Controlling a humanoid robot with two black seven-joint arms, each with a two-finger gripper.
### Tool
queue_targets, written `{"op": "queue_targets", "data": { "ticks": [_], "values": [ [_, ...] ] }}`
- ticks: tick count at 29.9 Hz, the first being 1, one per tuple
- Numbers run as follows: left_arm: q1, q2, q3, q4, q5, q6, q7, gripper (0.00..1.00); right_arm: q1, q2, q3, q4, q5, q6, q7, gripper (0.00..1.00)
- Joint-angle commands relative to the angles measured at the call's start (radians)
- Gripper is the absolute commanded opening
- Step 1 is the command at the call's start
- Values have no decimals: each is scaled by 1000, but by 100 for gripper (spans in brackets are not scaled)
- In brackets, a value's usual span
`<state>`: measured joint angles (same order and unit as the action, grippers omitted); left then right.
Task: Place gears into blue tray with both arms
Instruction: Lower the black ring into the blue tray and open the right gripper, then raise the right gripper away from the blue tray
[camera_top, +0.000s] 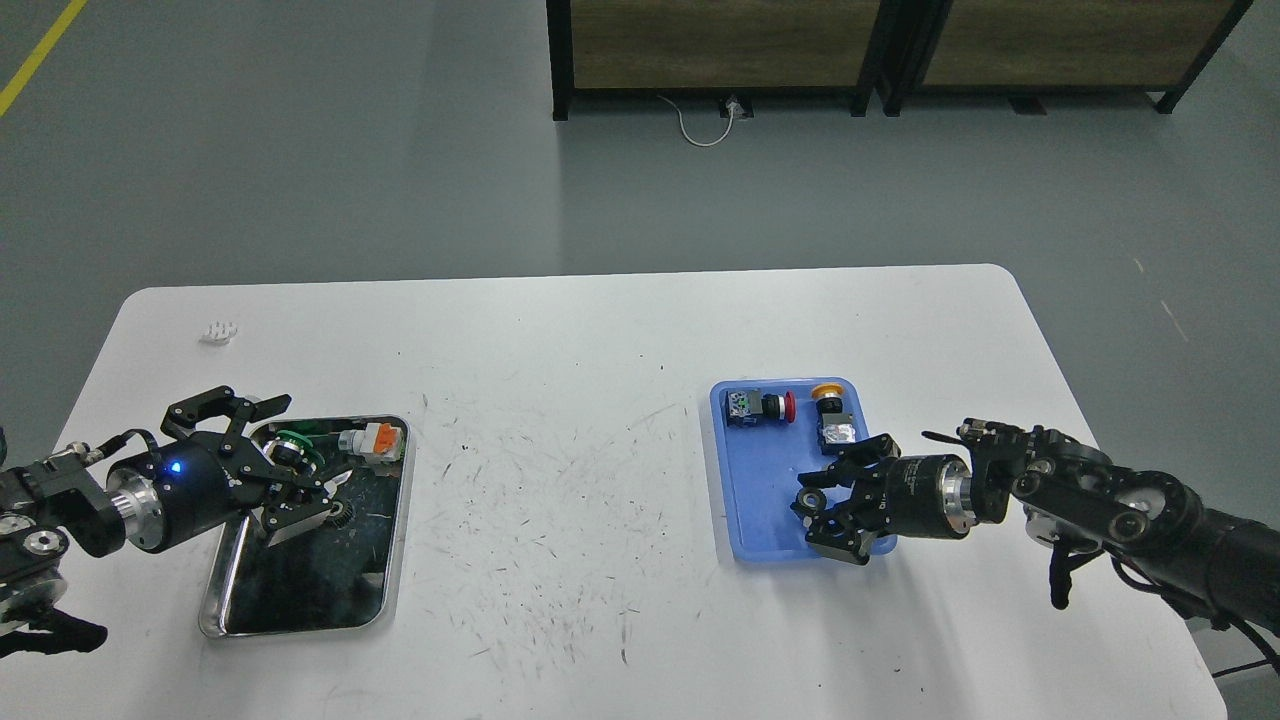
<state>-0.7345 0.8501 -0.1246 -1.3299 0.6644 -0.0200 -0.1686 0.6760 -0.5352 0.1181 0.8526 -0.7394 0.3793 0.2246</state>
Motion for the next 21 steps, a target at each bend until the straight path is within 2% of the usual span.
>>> {"op": "queue_targets", "data": {
  "ticks": [1, 7, 9, 14, 17, 21],
  "values": [
    [0, 0, -1, 3, 0, 0, 0, 98, -3, 1, 3, -4, 0, -2, 1, 40],
    [0, -2, -1, 8, 0, 0, 0, 98, -10, 1, 35, -6, 5, -5, 2, 68],
    [0, -6, -3, 8, 0, 2, -2, 98, -12, 1, 52, -6, 9, -4, 4, 75],
    [0, -8, -18, 8, -2, 2, -2, 98, 0, 4, 172, -6, 28, 1, 10, 87],
    [-3, -16, -23, 6, -2, 0, -2, 98, 28, 20, 268, -6, 72, 7, 10, 98],
    [-3, -16, -38, 6, -2, 0, -3, 98, 92, 26, 368, -32, 164, 3, 9, 100]
  ]
}}
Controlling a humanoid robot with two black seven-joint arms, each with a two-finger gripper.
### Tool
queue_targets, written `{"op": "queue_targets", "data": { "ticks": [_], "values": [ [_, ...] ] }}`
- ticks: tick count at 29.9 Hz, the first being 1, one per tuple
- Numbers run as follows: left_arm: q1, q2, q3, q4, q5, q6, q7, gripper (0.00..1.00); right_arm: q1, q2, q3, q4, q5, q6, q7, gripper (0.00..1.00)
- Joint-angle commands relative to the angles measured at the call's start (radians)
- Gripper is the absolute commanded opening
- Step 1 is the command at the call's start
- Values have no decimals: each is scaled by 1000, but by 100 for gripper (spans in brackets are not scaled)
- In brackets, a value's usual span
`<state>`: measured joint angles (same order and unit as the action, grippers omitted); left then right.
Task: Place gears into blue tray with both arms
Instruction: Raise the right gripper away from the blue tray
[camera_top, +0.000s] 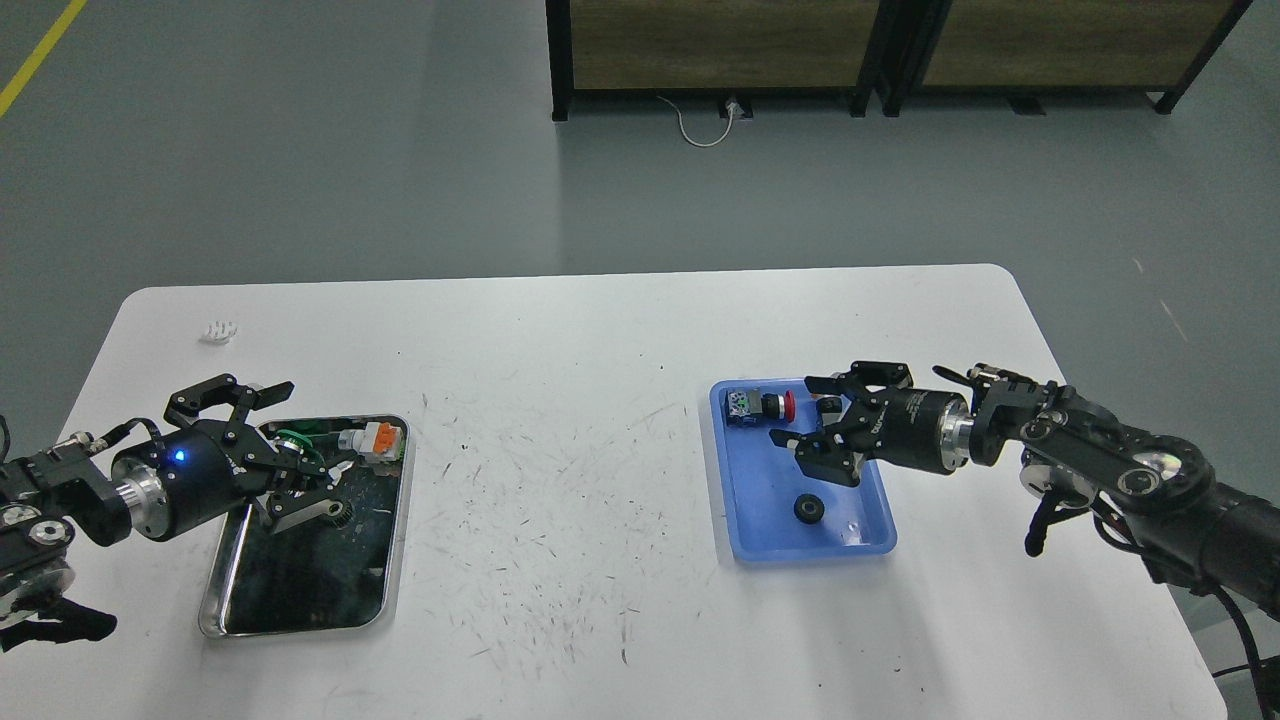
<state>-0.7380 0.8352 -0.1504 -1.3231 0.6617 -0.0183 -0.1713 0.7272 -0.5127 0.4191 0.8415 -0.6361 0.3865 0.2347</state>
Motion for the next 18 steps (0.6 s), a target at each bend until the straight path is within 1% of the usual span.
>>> {"op": "queue_targets", "data": {
  "ticks": [1, 4, 9, 13, 18],
  "values": [
    [0, -1, -17, -1, -1, -3, -4, 98, 57, 5, 90, -30, 79, -9, -2, 100],
    [3, -13, -18, -4, -1, -6, -27, 98, 92, -1, 151, -79, 102, -11, -8, 100],
    [5, -67, -3, -8, 9, -11, -47, 98, 115, -18, 233, -168, 105, -15, -11, 100],
    [5, -125, -1, -2, 10, -3, -47, 98, 120, -21, 276, -206, 105, -26, -12, 100],
    [38, -150, 8, 24, 19, 4, -36, 98, 155, -41, 279, -225, 105, -72, -12, 100]
  ]
}}
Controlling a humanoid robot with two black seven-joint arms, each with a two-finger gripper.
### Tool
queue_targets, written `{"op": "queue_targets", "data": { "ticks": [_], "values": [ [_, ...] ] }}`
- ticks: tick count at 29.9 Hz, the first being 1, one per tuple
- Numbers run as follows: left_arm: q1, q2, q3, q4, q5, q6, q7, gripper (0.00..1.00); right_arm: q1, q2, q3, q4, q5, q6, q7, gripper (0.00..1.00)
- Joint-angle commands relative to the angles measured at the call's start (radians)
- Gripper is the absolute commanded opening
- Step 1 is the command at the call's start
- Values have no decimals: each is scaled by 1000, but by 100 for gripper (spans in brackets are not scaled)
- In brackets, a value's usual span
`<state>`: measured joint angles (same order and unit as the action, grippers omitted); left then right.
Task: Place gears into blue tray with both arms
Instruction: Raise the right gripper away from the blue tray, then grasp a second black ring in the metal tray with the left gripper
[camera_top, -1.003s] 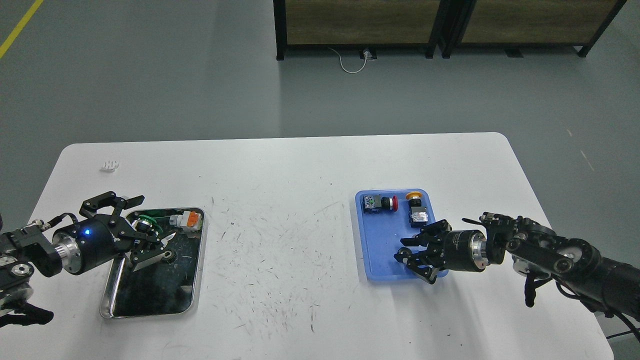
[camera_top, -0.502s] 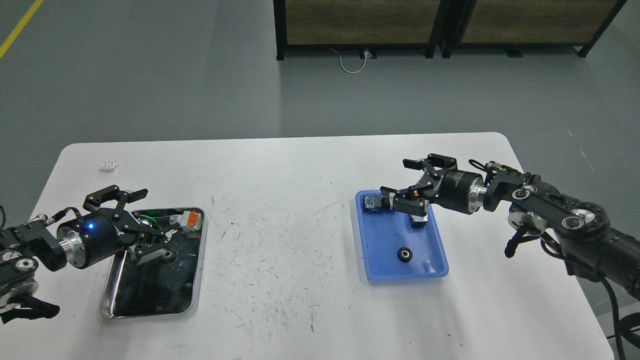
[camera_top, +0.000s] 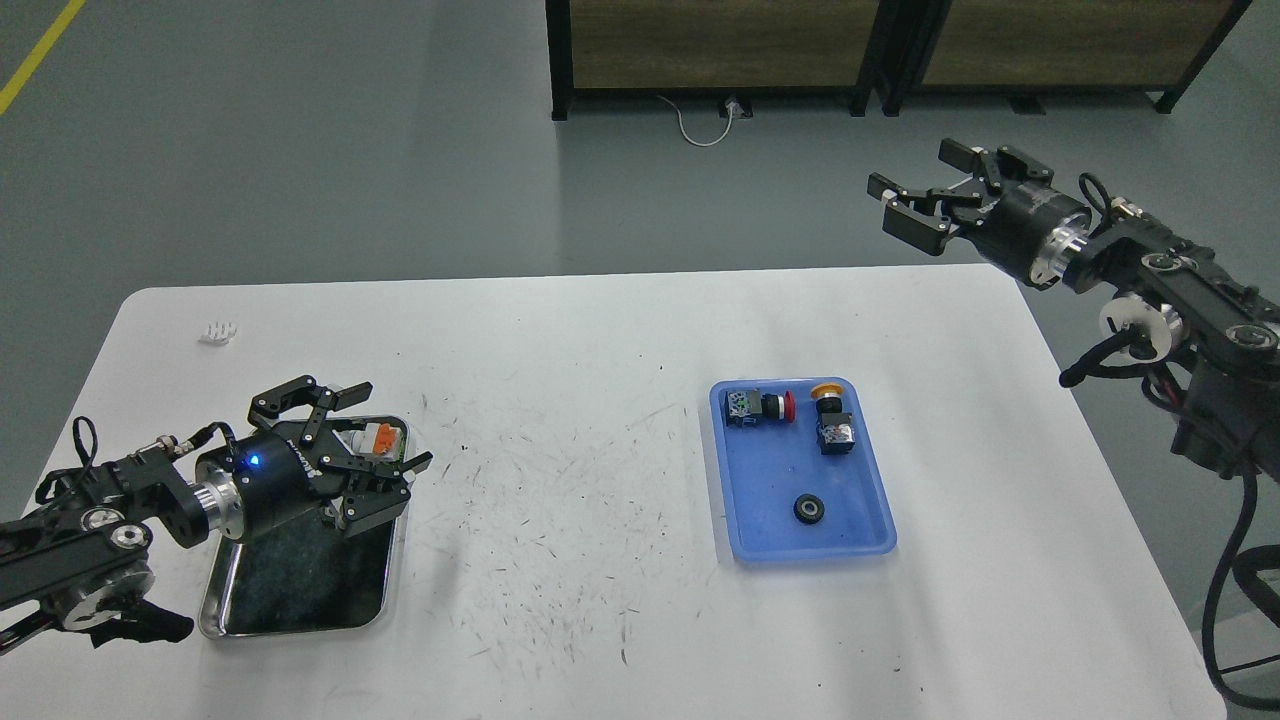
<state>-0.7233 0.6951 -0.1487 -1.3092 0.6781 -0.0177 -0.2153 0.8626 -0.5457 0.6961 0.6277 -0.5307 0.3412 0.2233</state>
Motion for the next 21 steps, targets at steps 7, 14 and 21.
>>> {"op": "queue_targets", "data": {
  "ticks": [7, 14, 21],
  "values": [
    [94, 49, 8, 22, 26, 9, -22, 98, 42, -13, -9, -37, -2, -36, -2, 100],
    [105, 52, 37, 139, 104, -5, -140, 98, 41, 1, -10, -39, -2, -50, -4, 100],
    [94, 40, 60, 206, 112, -99, -251, 98, 36, 3, -17, -39, -5, -61, -4, 100]
  ]
}}
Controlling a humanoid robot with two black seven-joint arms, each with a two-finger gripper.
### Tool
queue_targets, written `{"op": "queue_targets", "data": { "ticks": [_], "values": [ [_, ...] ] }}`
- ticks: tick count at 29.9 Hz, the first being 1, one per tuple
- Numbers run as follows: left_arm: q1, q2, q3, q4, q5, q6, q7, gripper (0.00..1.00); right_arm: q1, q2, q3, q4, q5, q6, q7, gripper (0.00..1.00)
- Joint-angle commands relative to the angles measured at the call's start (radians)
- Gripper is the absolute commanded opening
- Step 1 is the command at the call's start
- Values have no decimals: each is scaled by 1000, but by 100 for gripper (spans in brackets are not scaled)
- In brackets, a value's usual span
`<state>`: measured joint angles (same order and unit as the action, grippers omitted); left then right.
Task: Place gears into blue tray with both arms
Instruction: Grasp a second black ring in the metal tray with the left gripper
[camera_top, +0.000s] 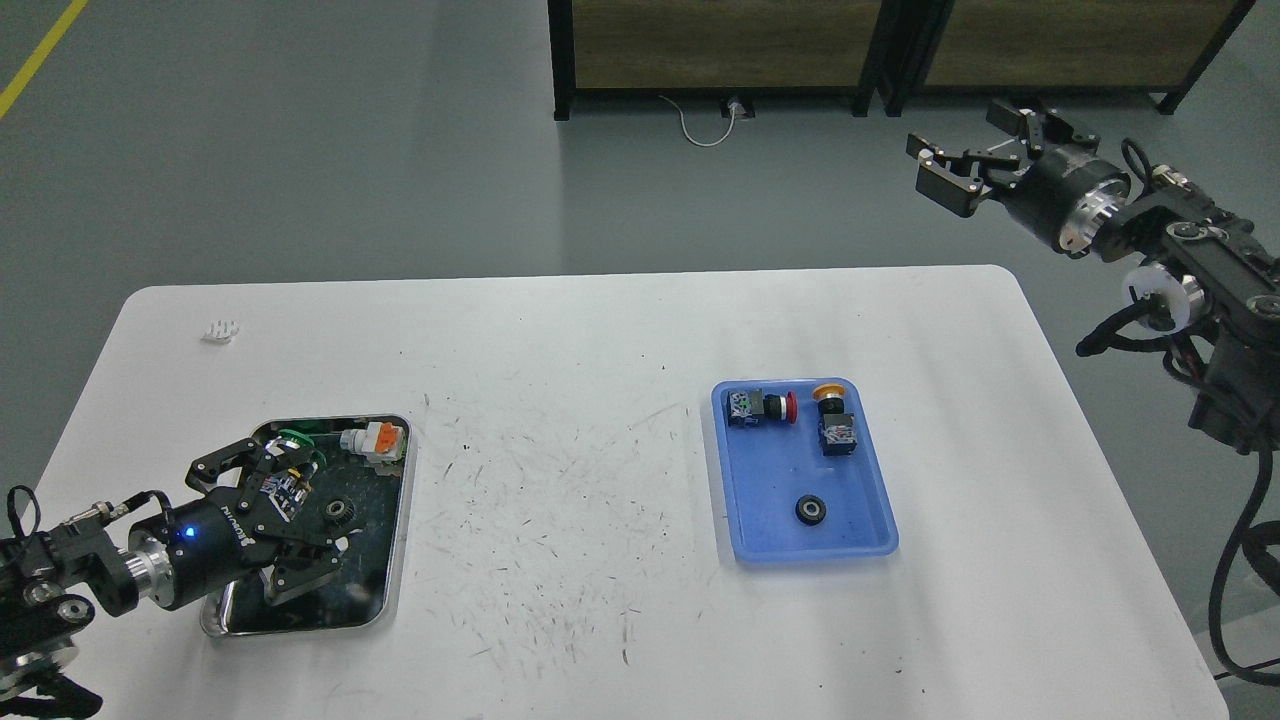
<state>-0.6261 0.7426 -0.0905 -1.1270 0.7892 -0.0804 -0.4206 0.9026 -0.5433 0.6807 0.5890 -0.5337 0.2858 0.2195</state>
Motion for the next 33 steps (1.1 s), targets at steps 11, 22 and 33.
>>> {"op": "queue_targets", "data": {
  "ticks": [11, 22, 33],
  "values": [
    [-6, -130, 20, 159, 53, -64, -68, 98, -11, -1, -1, 2, 0, -5, 0, 100],
    [-24, -140, 17, 260, -19, -131, -68, 98, -27, -6, -3, 2, 0, -5, 0, 100],
    [-9, -147, 23, 309, -48, -130, -68, 78, -33, 0, -3, 2, -3, -5, 0, 100]
  ]
}}
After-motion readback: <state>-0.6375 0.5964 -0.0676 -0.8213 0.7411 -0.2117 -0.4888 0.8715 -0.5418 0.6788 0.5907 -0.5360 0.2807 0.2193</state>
